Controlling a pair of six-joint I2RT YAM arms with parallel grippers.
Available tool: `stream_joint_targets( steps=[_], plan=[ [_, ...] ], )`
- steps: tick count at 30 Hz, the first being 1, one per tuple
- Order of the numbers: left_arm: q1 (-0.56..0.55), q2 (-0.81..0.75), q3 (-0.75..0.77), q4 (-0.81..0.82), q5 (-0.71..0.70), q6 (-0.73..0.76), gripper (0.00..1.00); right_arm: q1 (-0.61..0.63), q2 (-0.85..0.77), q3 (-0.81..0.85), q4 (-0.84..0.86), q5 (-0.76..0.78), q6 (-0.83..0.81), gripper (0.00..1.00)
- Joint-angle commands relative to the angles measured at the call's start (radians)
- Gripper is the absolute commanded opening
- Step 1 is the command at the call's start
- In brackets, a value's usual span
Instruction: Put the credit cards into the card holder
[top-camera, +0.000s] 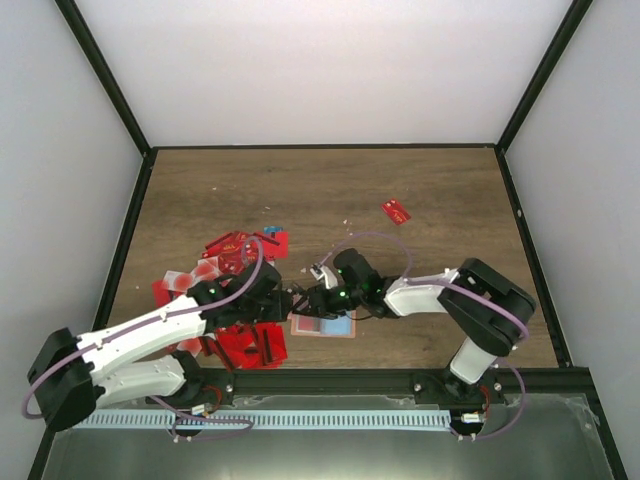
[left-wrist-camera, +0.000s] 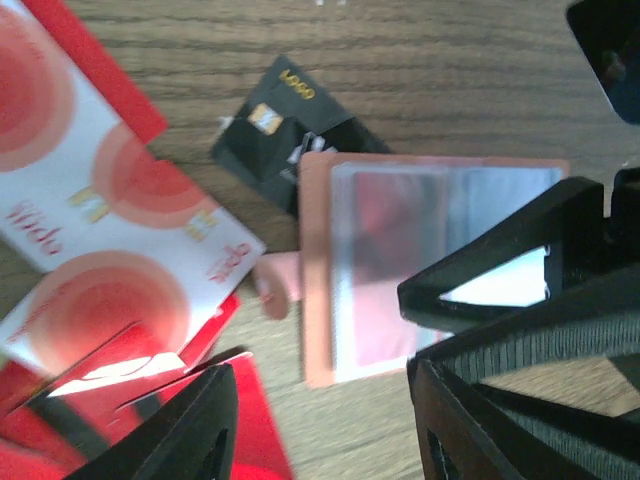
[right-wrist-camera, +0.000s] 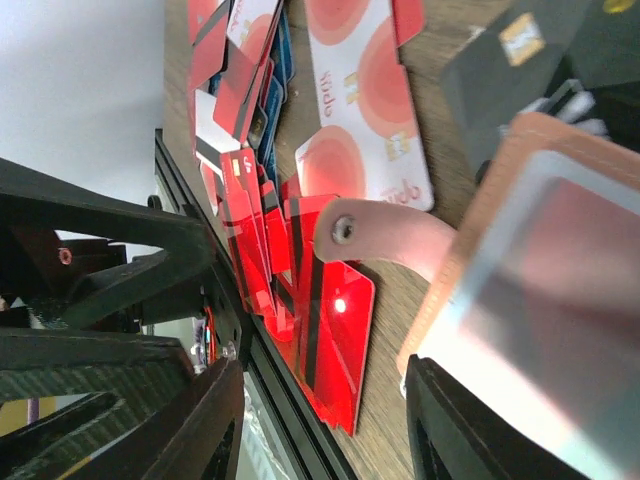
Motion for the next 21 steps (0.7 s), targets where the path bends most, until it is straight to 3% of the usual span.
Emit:
stream_joint_targets(
  steps=[1,6,14,21],
  plan=[
    [0.006,-0.092,-0.024,-0.168,-0.087,-0.047,0.54,0.025,0.056,0.068,0.031,-0.013,-0.004,0.47],
    [0.007,-0.180,-0.081,-0.214,-0.107,-0.099,0.65,0.025,0.009,0.068,-0.059,0.052,-0.069,0.48],
    [0.006,-0.195,-0.191,-0.136,-0.019,-0.151,0.65,0.024,-0.112,-0.057,-0.102,0.138,-0.092,0.49],
    [0.000,-0.145,-0.214,-0.105,0.003,-0.144,0.67,0.025,-0.078,-0.080,-0.101,0.189,-0.117,0.50]
  ],
)
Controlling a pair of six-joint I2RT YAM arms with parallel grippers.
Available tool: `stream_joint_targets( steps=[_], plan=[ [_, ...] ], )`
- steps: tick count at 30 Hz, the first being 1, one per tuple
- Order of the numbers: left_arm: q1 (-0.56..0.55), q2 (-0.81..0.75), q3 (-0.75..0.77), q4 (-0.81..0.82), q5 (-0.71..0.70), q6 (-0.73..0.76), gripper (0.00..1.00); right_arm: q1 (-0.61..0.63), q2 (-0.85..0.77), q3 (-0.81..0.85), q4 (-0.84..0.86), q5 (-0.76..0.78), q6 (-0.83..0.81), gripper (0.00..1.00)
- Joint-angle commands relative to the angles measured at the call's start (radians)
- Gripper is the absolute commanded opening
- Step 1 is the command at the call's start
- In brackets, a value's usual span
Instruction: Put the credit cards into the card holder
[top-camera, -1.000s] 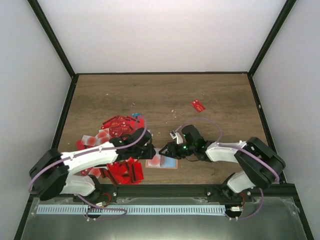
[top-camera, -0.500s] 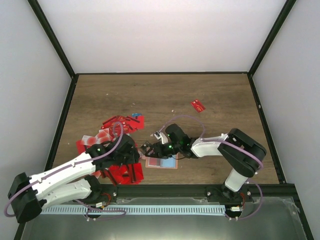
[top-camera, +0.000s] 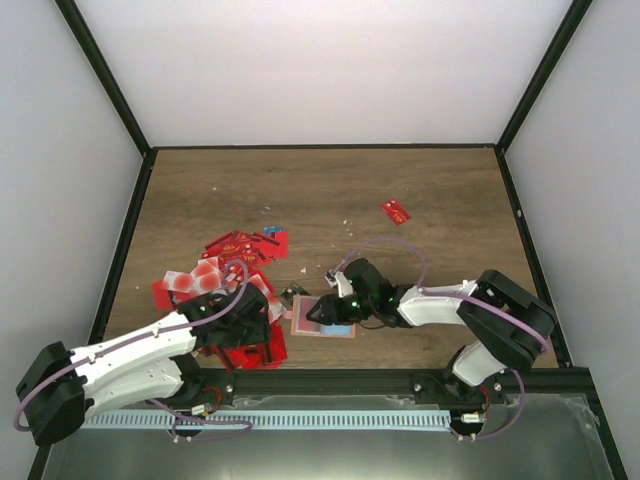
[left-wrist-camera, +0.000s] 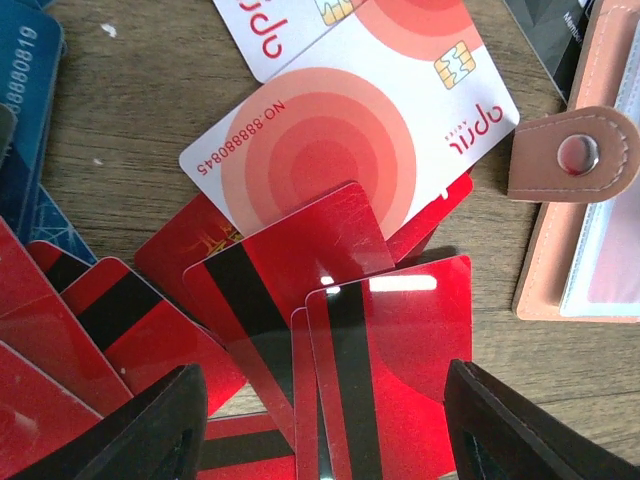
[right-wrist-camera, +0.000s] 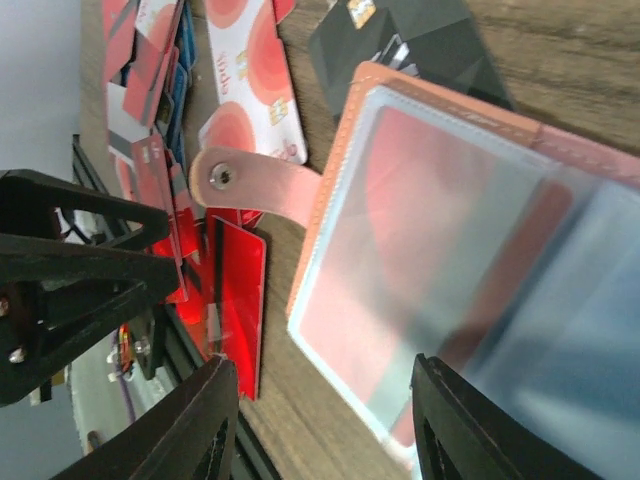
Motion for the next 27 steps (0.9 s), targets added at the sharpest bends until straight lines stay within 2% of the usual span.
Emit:
stream_joint_targets(
  steps=[1,8,12,19,27],
  plan=[
    [-0.001,0.013,-0.017,0.036,0.028,-0.018,0.66,0.004,0.030,0.017,-0.030,0.067,-0.042,0.50],
    [-0.020,-0.041,-0.023,-0.020,0.033,-0.045,0.54,0.019,-0.040,0.032,-0.078,0.051,-0.085,0.50],
    [-0.023,-0.069,-0.042,-0.017,0.034,-0.045,0.45,0.092,-0.070,0.037,-0.086,0.073,-0.054,0.50],
    [-0.027,-0.043,-0.061,0.046,0.036,-0.038,0.44,0.229,-0.042,0.040,-0.014,0.112,0.048,0.50],
    [-0.070,0.100,-0.087,0.139,0.063,-0.023,0.44,0.247,-0.049,0.006,-0.010,0.143,0.083,0.50]
  ],
)
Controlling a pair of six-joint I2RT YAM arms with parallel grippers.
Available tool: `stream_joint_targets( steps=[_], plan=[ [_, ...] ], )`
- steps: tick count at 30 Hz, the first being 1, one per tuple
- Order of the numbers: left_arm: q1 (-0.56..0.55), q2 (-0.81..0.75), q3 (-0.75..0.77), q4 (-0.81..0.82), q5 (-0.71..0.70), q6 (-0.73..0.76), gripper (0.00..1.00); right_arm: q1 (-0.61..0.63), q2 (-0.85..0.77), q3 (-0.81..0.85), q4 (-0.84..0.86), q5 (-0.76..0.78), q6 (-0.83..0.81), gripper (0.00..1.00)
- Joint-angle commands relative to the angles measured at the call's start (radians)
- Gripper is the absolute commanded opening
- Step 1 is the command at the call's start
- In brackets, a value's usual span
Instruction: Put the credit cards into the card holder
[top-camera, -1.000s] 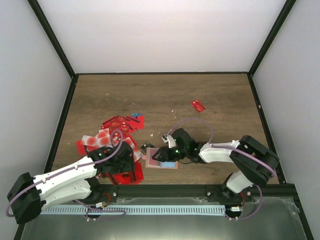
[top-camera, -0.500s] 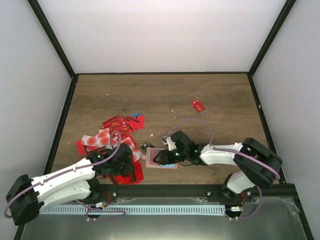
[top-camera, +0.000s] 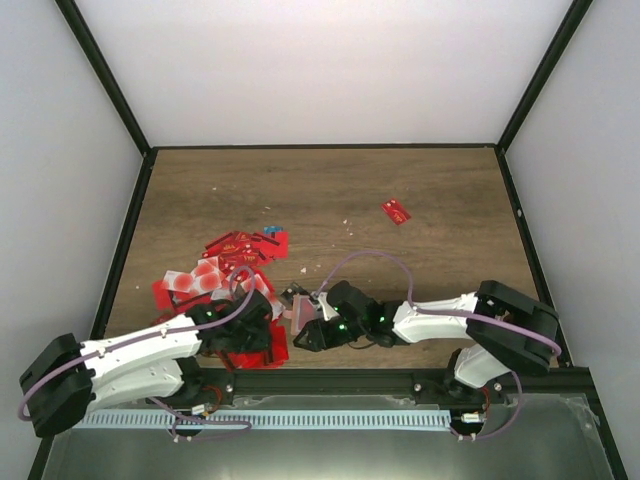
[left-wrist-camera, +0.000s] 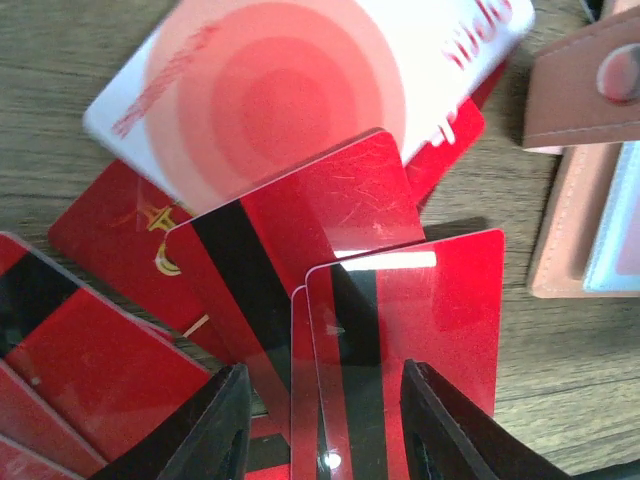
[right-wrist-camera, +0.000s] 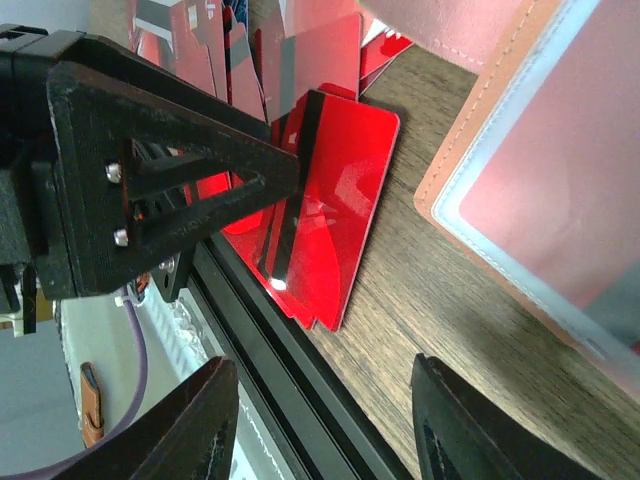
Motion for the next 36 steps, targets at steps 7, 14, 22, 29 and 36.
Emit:
stream_joint_targets(
  steps=[7,14,22,29,36],
  plan=[
    [-0.126,0.150,0.007,0.092,0.024,-0.007,0.42,0.008,-0.045,-0.019,-0.002,0.062,0.045,0.50],
    [-0.174,0.158,0.042,0.065,0.007,-0.028,0.41,0.016,-0.019,-0.060,0.066,0.030,0.120,0.50],
    [-0.180,0.078,0.065,-0.010,-0.059,-0.040,0.41,0.036,0.071,-0.053,0.135,0.023,0.184,0.50],
    [-0.179,0.063,0.018,0.045,-0.020,-0.046,0.37,0.038,0.133,-0.049,0.187,-0.007,0.243,0.50],
    [-0.180,0.076,-0.041,0.156,0.038,-0.043,0.27,0.042,0.205,-0.032,0.249,-0.062,0.279,0.49]
  ],
)
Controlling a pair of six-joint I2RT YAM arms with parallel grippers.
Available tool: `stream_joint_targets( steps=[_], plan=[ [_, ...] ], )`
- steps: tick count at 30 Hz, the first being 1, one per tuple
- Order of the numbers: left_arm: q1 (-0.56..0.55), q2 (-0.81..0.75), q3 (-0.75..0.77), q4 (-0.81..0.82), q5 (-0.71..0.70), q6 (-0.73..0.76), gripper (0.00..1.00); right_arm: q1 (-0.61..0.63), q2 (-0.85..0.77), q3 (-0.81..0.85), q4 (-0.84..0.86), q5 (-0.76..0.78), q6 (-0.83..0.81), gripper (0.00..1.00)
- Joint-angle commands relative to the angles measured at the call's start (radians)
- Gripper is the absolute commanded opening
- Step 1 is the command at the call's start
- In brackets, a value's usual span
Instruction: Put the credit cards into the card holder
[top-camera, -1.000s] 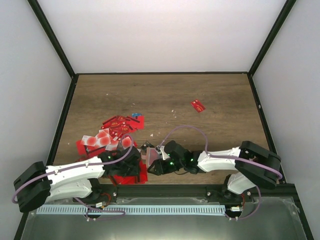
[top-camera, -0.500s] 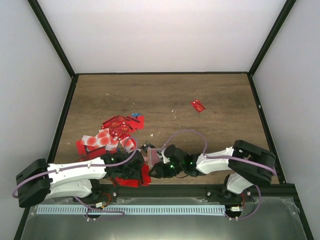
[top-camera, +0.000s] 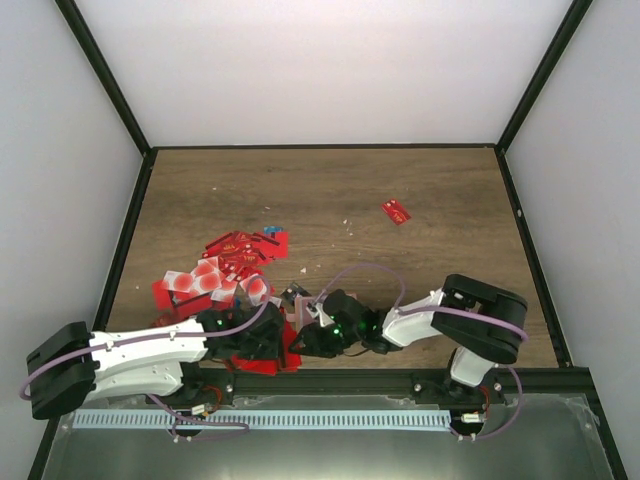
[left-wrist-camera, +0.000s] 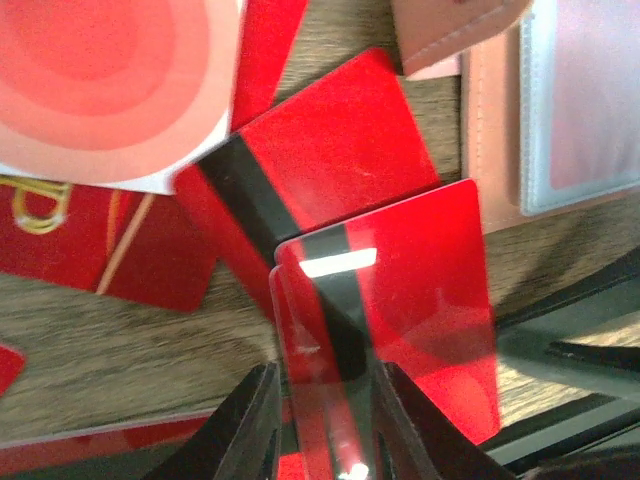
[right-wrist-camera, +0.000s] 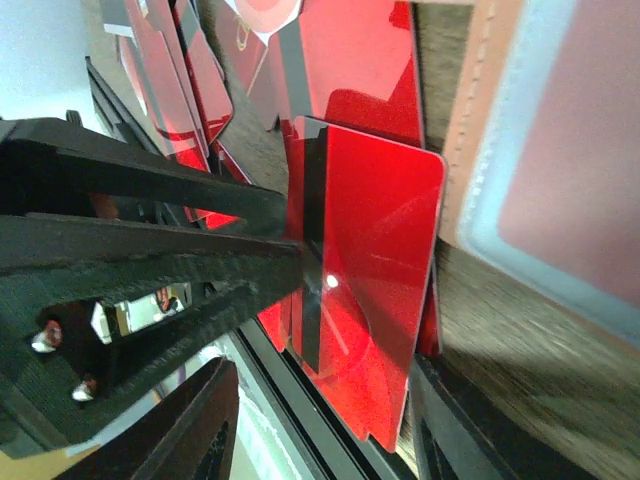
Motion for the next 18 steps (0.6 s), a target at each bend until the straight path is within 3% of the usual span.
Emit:
stream_joint_targets(
  steps=[1,7,18],
  plan=[
    [-0.004,0.013,-0.059,0.070,0.053,-0.007,0.25,0.014,0.061,0.018,0.022,-0.033,0.037,0.49],
    [-0.004,0.010,-0.069,0.083,0.062,-0.008,0.18,0.013,0.079,0.019,0.075,-0.056,0.051,0.49],
    [-0.004,-0.023,-0.053,0.063,0.055,-0.023,0.16,0.013,0.036,0.013,0.171,-0.079,0.039,0.48]
  ],
)
